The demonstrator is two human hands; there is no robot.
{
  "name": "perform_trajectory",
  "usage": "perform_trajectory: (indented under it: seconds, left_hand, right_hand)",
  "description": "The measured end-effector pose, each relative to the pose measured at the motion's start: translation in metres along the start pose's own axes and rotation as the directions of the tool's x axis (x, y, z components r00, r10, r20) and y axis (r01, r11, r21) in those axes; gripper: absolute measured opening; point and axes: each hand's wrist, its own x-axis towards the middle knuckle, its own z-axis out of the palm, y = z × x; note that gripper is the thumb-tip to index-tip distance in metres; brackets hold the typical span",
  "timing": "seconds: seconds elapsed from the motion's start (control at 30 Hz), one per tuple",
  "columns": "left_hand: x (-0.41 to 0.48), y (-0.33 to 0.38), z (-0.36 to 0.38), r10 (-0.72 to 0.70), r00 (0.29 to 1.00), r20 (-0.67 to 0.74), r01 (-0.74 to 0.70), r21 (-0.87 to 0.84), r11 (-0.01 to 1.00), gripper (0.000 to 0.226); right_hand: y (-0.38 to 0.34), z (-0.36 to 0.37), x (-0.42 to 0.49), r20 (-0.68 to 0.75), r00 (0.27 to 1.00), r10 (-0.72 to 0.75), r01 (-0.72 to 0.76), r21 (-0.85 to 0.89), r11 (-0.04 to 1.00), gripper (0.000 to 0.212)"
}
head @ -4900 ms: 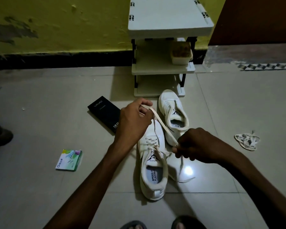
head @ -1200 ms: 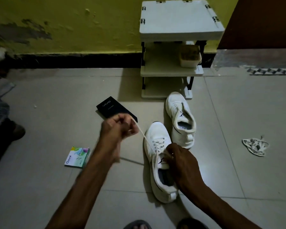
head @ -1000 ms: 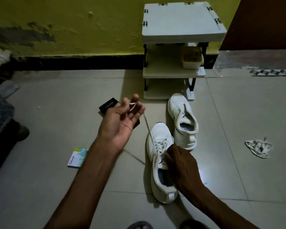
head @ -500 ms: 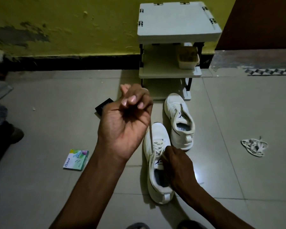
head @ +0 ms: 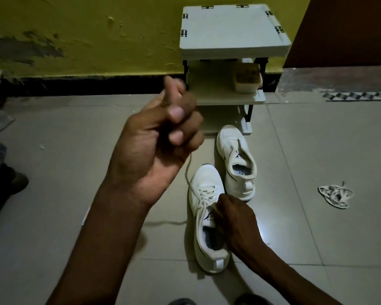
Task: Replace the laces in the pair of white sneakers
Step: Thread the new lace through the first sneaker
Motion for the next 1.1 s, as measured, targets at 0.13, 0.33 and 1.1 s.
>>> perform_trajectory:
  seconds: [0.13, 0.33, 1.1]
  left_hand:
    - [-0.004, -0.043, -0.020, -0.014, 0.993, -0.114, 0.094, 0.747, 0.659, 0.011]
    - [-0.023, -0.129, -0.056, -0.171, 0.950, -0.262, 0.307, 0.883, 0.356, 0.024]
    - [-0.034, -0.175, -0.041, -0.108, 0.953, -0.284, 0.302, 0.927, 0.221, 0.043]
  right_hand:
    - [0.010, -0.020, 0.011, 0.139, 0.974, 0.179, -0.206, 0.216, 0.954, 0.020]
    - [0.010, -0.024, 0.008, 0.155, 0.944, 0.292, -0.319, 0.193, 0.928, 0.024]
    - [0.028, -0.031, 0.012, 0.523, 0.754, 0.397, -0.656, 0.583, 0.479, 0.005]
